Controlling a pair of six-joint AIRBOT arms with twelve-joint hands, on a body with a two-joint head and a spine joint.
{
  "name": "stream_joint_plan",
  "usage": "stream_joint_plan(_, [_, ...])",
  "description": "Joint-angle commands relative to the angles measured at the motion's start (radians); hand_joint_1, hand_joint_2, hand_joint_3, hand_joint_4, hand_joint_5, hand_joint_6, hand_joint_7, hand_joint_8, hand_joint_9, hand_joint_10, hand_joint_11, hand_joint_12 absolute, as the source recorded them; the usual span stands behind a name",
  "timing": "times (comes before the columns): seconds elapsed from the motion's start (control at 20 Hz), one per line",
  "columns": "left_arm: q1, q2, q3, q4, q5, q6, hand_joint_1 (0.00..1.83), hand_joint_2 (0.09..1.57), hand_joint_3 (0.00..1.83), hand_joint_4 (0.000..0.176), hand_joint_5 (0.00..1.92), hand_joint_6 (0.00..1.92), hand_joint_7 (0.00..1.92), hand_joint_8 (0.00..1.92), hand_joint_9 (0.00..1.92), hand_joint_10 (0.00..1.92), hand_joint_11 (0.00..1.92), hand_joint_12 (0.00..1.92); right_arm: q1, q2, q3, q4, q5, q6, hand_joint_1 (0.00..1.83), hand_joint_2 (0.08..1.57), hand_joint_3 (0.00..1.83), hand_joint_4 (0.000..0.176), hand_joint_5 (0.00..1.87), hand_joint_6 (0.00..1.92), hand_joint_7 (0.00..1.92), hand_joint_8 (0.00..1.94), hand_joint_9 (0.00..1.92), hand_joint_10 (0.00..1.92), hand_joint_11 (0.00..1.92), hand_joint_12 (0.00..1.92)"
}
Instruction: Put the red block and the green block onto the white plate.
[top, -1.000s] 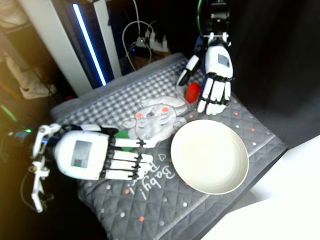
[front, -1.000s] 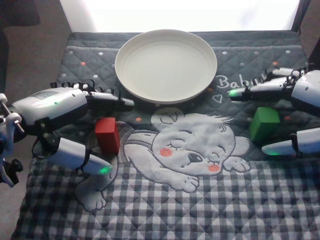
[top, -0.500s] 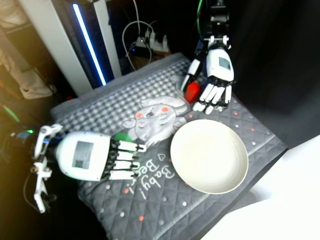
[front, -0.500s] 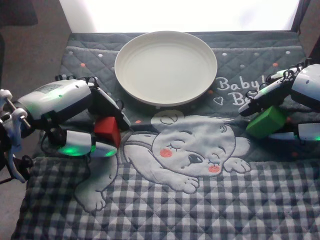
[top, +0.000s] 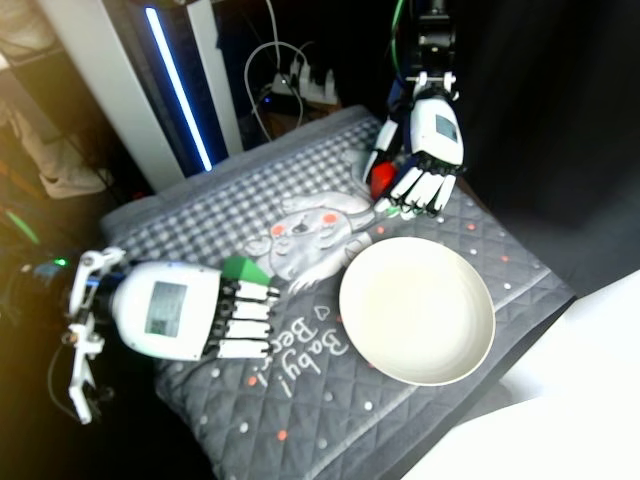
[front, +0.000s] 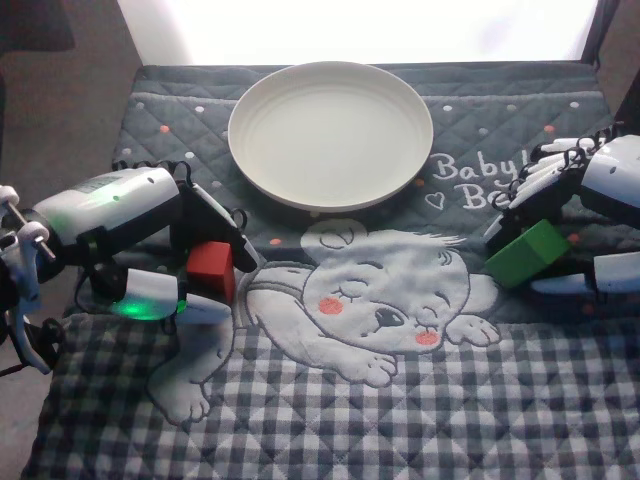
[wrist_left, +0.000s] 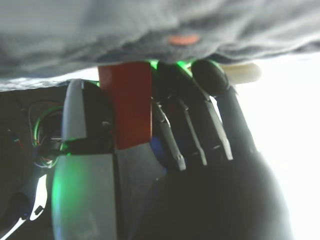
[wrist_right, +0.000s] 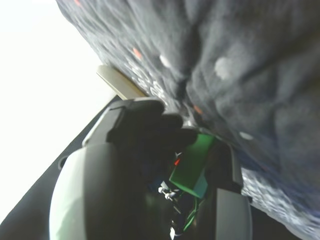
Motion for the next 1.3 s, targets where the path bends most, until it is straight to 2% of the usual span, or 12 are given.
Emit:
stream_joint_plan(0.0, [0.000,0.003,-0.001,-0.007,-0.079,0.001,1.29,1.06,0.00,0.000,1.27,0.22,1.04,1.14,0.86,1.10,0.59,1.62,0.004,0.012,0.002,0.021,0.086,-0.001,1.13,1.02,0.00,0.023,1.19,0.64,0.86,1.49,0.72,1.75,0.64,1.92])
stream_joint_plan(0.2, [-0.001,0.003,0.003,-0.016,-0.092,0.001,1.28,1.07,0.00,0.000,1.27,0.19,1.03,1.17,0.84,1.18,0.58,1.70,0.004,0.014,0.006,0.044,0.113,0.002,1.17,1.02,0.00,0.000,1.21,0.62,1.02,1.37,0.96,1.75,0.95,1.91])
stream_joint_plan(0.55, [-0.128,-0.044,0.054,-0.003,-0.152,0.002,1.27,1.06,0.00,0.000,1.26,0.26,1.03,1.16,0.99,1.04,0.76,1.51,0.031,0.004,0.032,0.150,0.230,0.003,1.19,1.03,0.00,0.000,1.17,0.66,1.04,1.14,0.97,1.57,0.88,1.85])
stream_joint_plan(0.65, [-0.195,-0.078,0.093,-0.003,-0.161,0.002,1.27,1.10,0.00,0.000,1.18,0.34,0.96,1.29,0.88,1.33,0.56,1.54,0.122,-0.046,0.072,0.149,0.195,-0.032,1.19,1.04,0.00,0.000,1.16,0.68,1.02,1.54,1.04,1.89,1.10,1.92])
stream_joint_plan(0.75, [-0.245,-0.126,0.157,-0.023,-0.136,0.002,1.22,1.04,0.00,0.000,1.19,0.55,0.99,1.29,0.87,1.64,0.63,1.87,0.198,-0.144,0.165,0.149,0.126,-0.037,1.19,1.03,0.00,0.000,1.17,0.68,1.14,1.15,1.14,1.58,1.07,1.88])
stream_joint_plan(0.85, [-0.294,-0.220,0.266,-0.032,-0.063,0.001,1.29,1.03,0.00,0.000,1.31,0.19,1.11,1.03,0.94,1.37,0.72,1.69,0.243,-0.226,0.254,0.151,0.040,-0.037,1.18,1.06,0.00,0.000,1.11,0.77,1.12,0.84,1.05,1.32,0.93,1.72])
stream_joint_plan(1.0, [-0.336,-0.329,0.404,-0.035,0.044,0.002,1.28,1.04,0.00,0.000,1.40,0.03,1.05,1.07,0.91,0.94,0.64,1.41,0.288,-0.323,0.357,0.130,-0.077,-0.037,1.18,1.04,0.00,0.000,1.15,0.71,1.22,1.61,1.31,1.89,1.35,1.92])
stream_joint_plan(1.05, [-0.340,-0.338,0.421,-0.035,0.061,0.003,1.26,1.04,0.00,0.000,1.30,0.31,1.09,0.92,0.93,0.75,0.61,1.36,0.297,-0.342,0.374,0.121,-0.095,-0.037,1.18,1.04,0.00,0.000,1.16,0.68,1.22,1.70,1.37,1.92,1.43,1.92])
stream_joint_plan(1.1, [-0.343,-0.341,0.427,-0.035,0.074,0.012,1.24,1.07,0.01,0.000,1.16,0.69,1.01,0.92,0.88,0.57,0.49,1.40,0.303,-0.354,0.382,0.113,-0.102,-0.037,1.03,0.98,0.00,0.000,0.96,0.29,0.87,1.08,0.86,1.40,0.85,1.72])
stream_joint_plan(1.15, [-0.343,-0.340,0.428,-0.035,0.077,0.015,1.18,1.09,0.00,0.000,1.05,0.85,0.94,0.44,0.84,0.47,0.45,1.38,0.306,-0.356,0.382,0.108,-0.102,-0.034,0.94,0.94,0.00,0.000,0.79,0.09,0.66,0.69,0.62,1.00,0.57,1.47])
stream_joint_plan(1.2, [-0.342,-0.334,0.420,-0.034,0.070,0.015,1.12,1.12,0.00,0.000,0.96,1.00,0.83,0.15,0.75,0.33,0.38,1.32,0.309,-0.356,0.382,0.096,-0.095,-0.014,0.82,0.88,0.00,0.045,0.43,0.02,0.50,0.25,0.44,0.54,0.27,1.30])
stream_joint_plan(1.25, [-0.341,-0.326,0.410,-0.034,0.061,0.017,1.00,1.07,0.00,0.000,0.77,0.46,0.77,0.04,0.73,0.25,0.36,1.27,0.309,-0.355,0.382,0.086,-0.083,0.002,0.77,0.87,0.00,0.066,0.28,0.00,0.43,0.06,0.39,0.26,0.07,1.25])
